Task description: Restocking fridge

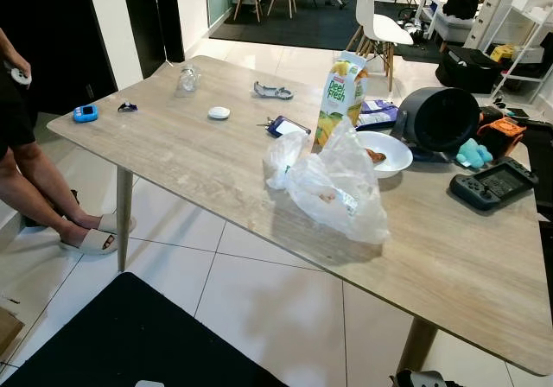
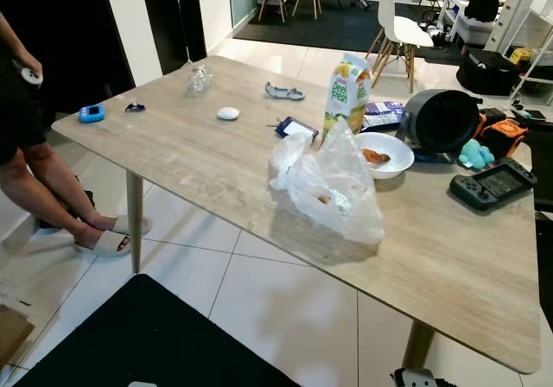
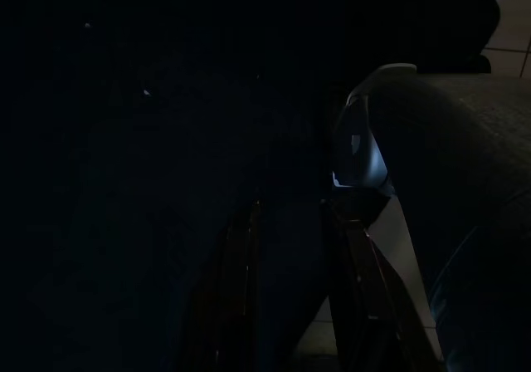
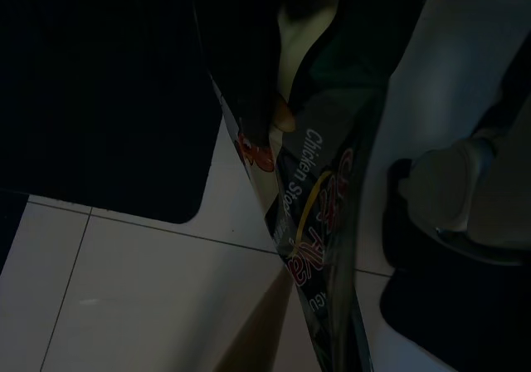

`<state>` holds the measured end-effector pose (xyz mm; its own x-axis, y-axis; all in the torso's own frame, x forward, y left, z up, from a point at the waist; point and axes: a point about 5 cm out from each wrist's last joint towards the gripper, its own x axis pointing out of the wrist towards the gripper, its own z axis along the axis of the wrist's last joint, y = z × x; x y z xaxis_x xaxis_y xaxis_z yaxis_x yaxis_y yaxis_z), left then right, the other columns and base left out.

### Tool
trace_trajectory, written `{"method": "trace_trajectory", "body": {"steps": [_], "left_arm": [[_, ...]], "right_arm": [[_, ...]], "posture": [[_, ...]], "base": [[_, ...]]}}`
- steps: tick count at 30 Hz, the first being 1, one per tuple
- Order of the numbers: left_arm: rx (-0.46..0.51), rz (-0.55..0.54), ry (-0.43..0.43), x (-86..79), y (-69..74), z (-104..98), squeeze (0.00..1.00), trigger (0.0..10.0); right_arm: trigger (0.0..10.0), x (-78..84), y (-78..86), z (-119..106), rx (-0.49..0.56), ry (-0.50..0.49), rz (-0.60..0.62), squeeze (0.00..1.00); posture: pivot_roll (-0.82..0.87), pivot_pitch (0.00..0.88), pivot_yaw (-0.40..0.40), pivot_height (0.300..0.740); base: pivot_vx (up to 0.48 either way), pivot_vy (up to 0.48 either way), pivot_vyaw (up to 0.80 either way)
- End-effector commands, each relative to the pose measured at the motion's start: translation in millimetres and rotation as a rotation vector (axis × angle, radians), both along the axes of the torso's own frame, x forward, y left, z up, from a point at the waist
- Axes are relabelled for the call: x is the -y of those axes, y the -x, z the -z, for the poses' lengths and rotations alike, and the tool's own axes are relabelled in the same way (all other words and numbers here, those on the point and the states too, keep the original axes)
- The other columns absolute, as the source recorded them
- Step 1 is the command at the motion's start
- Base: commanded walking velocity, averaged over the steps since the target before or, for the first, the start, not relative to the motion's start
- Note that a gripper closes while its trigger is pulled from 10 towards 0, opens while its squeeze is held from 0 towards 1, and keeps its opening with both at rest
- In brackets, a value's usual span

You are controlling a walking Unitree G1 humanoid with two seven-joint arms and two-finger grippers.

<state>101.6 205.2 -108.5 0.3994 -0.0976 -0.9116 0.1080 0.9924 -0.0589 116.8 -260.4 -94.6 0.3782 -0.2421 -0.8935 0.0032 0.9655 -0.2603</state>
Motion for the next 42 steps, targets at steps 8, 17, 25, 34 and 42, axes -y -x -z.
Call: {"method": "trace_trajectory", "body": {"steps": [8,17,25,34,42], "left_arm": [[-0.009,0.027,0.094,28.8,1.3,3.6,0.00,10.0],[-0.009,0.031,0.089,28.5,0.8,3.5,0.00,10.0],[-0.009,0.036,0.087,28.3,0.4,3.4,0.00,10.0],[-0.010,0.037,0.086,28.2,-0.1,3.4,0.00,10.0],[-0.013,0.038,0.085,28.3,0.3,3.5,0.00,10.0]], "right_arm": [[10.0,3.2,-0.5,-1.2,0.000,0.012,-0.001,0.00],[10.0,2.6,0.2,-0.6,-0.011,0.010,-0.007,0.00],[10.0,2.3,-0.5,-0.8,-0.011,0.009,-0.010,0.00],[10.0,2.0,-1.3,-0.9,-0.010,0.005,-0.007,0.00],[10.0,0.4,1.1,0.4,-0.019,-0.001,-0.004,0.00]], "posture": [[0.08,0.000,-0.070,0.740],[0.08,0.000,-0.070,0.740],[0.08,0.000,-0.071,0.740],[0.08,0.000,-0.069,0.740],[0.08,0.000,-0.067,0.740]], "base": [[0.000,0.000,0.00],[0.000,0.000,-0.25],[0.000,0.000,-0.79],[0.000,0.000,-0.80],[0.000,0.000,-0.80]]}}
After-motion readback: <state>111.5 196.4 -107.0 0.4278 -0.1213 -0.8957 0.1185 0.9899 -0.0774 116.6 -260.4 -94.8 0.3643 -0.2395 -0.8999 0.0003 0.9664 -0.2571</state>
